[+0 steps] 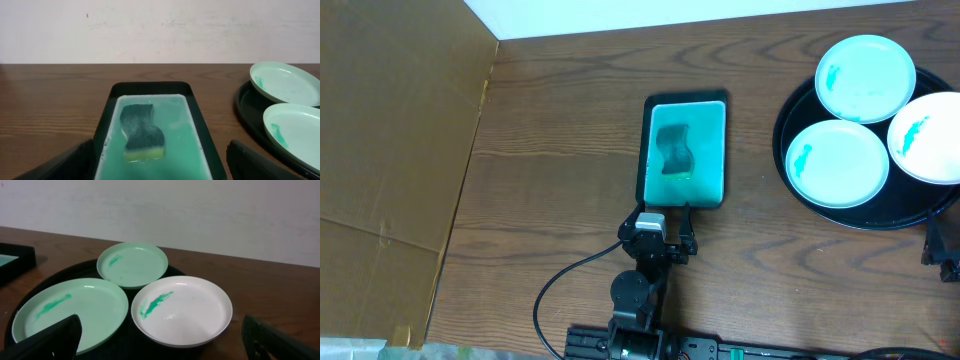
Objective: Clean dirty plates on tray and stack at the side
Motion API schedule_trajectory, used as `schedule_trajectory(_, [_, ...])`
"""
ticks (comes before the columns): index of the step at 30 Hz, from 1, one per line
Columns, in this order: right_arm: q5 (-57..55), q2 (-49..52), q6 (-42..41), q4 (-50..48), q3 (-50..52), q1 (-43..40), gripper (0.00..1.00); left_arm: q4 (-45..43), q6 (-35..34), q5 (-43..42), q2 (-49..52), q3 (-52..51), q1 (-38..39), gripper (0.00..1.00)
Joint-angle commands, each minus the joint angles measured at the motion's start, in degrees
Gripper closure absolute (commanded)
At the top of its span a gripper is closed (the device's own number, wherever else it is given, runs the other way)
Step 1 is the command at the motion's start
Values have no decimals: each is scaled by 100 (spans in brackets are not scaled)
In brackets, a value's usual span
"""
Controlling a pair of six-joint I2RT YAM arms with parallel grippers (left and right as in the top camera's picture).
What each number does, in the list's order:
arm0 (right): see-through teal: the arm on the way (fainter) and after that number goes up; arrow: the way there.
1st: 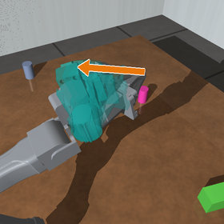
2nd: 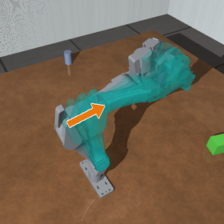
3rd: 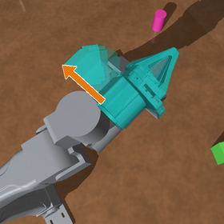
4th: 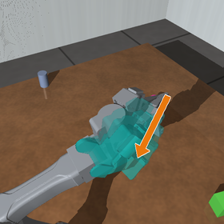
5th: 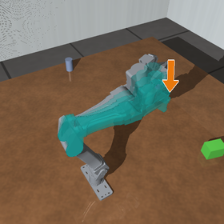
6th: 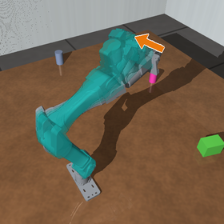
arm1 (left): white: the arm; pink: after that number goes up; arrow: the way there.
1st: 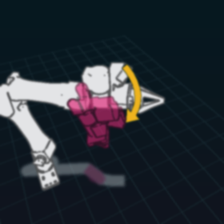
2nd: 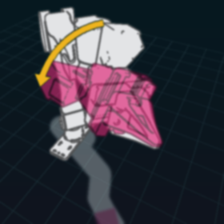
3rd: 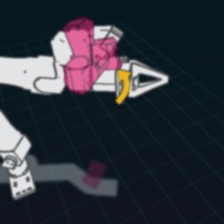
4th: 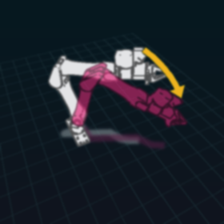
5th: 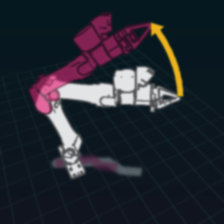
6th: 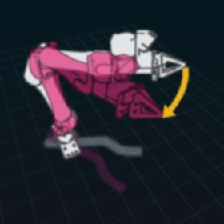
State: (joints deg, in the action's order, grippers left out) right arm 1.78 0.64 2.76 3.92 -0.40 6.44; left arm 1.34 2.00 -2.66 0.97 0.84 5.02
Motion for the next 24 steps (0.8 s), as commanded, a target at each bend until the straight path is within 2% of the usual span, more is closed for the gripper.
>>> schedule_trajectory(1, [63, -26, 52, 17, 9, -46, 1, 267, 96, 50, 7, -61, -28, 16])
schedule_trajectory(8, [63, -26, 52, 17, 9, -46, 1, 260, 96, 48, 7, -61, -28, 16])
schedule_trajectory(12, [63, -26, 52, 17, 9, -46, 1, -155, -13, -170, 7, -61, -28, 16])
schedule_trajectory(15, [63, -26, 52, 17, 9, -46, 1, -684, -37, -192, 7, -59, -26, 16])
schedule_trajectory(18, [63, -26, 52, 17, 9, -46, 1, -1545, -31, -990, 7, -59, -28, 16])
schedule_trajectory(20, [63, -26, 52, 17, 9, -46, 1, -2076, -35, -1204, 7, -48, -28, 16])
schedule_trajectory(24, [63, -22, 52, 17, 9, -46, 1, -2555, 22, -1121, 79, 190, -28, 16])
